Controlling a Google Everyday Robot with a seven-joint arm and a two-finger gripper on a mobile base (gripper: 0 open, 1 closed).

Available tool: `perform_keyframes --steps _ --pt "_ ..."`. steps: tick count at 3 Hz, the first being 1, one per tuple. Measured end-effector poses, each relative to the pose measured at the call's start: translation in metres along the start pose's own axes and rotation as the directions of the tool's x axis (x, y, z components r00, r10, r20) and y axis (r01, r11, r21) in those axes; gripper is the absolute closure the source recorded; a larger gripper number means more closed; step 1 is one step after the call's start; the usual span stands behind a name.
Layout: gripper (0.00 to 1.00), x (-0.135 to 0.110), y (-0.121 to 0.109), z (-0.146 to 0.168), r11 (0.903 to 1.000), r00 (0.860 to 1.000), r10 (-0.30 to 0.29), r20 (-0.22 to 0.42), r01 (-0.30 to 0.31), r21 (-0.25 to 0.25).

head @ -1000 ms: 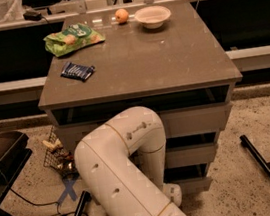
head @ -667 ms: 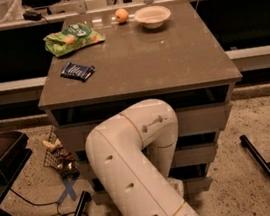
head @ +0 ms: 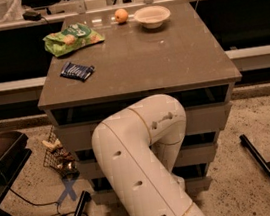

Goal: Open bottom drawer

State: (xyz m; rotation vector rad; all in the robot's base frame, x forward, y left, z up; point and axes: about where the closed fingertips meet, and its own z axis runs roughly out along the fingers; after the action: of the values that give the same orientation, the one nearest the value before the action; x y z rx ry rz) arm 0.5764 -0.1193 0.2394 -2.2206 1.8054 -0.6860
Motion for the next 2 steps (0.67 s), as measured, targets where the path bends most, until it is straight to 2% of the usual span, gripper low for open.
perform_keyframes --steps 2 --pt "0.01 -0.0005 0.0014 0.0000 1.0000 1.000 0.000 0.001 0.000 -0.001"
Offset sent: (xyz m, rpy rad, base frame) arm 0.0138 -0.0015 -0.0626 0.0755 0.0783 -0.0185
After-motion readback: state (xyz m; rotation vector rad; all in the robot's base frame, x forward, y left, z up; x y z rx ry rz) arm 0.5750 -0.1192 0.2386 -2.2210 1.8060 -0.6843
